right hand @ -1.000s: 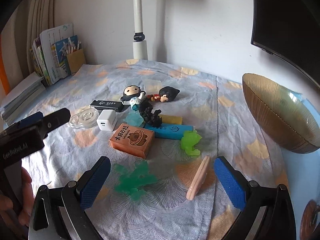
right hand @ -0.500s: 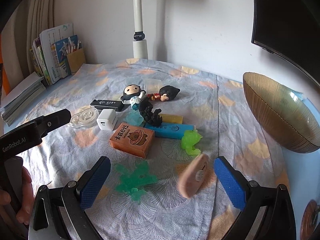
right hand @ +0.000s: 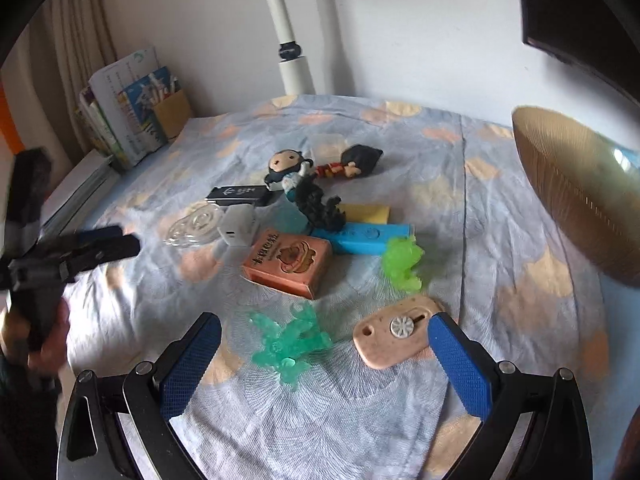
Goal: Organize rigid objects
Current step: 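Grasp the clear tape dispenser with left gripper while right gripper grasps the pink eraser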
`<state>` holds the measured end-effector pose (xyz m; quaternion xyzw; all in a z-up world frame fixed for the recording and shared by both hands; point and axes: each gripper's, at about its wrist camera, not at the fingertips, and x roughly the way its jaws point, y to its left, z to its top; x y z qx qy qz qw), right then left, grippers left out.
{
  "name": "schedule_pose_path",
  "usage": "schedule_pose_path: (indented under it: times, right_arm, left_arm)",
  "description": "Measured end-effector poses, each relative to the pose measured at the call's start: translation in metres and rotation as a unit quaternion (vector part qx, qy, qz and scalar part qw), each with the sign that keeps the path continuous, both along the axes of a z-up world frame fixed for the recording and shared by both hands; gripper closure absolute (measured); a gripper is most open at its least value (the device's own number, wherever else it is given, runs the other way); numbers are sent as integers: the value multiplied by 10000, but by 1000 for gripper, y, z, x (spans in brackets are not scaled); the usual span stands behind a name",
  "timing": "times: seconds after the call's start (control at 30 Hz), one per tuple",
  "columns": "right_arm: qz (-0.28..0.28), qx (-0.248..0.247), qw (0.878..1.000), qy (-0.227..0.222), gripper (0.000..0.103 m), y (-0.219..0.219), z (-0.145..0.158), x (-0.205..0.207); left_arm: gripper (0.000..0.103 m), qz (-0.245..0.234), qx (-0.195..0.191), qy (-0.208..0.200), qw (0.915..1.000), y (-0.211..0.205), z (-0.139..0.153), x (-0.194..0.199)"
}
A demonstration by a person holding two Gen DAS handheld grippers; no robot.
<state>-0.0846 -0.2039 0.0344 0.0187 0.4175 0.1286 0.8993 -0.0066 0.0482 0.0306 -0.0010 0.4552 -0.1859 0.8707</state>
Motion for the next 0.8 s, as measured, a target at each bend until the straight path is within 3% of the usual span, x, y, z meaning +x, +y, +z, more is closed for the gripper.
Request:
schedule_pose_path:
  times: [0.1,0.23,0.3,0.4,0.5,0.57,0.67,0.77,0.8]
  right_arm:
    - [75,-357,9993,9,0,3,7,4]
    - [311,-627,9972,250,0,2,2,4]
    - [286,-797,9957,370,0,-4,-5,-3]
    - [237,-628,9960,595,9,-15,-12,-9]
    - [179,-445,9966,672,11,-22,-16,-11]
    - [66,-423,9957,817,19,-25,-20,-7]
    - [116,-139,9961,863,24,-26,-22,-4]
    - [78,-237,9959,866,27,-19,-24,2]
    - [22,-292,9956,887,33,-18,-25,4]
  left_arm:
    - [1,-267,197,155,9993,-14,-8,16]
    - [17,-379,599,387,9967,-28,-25,33]
    - [18,-450,656,292,9964,-33,-25,34]
    - [20,-551,622,246,9962,-38,-25,33]
    - [28,-618,784,144,9949,-46,-24,32]
    - [33,-615,896,95,9940,-51,-25,29]
    - [34,-624,878,76,9942,-51,-24,27]
    - [34,-609,843,69,9946,-48,-24,25]
    - [34,-613,832,77,9946,-48,-24,25]
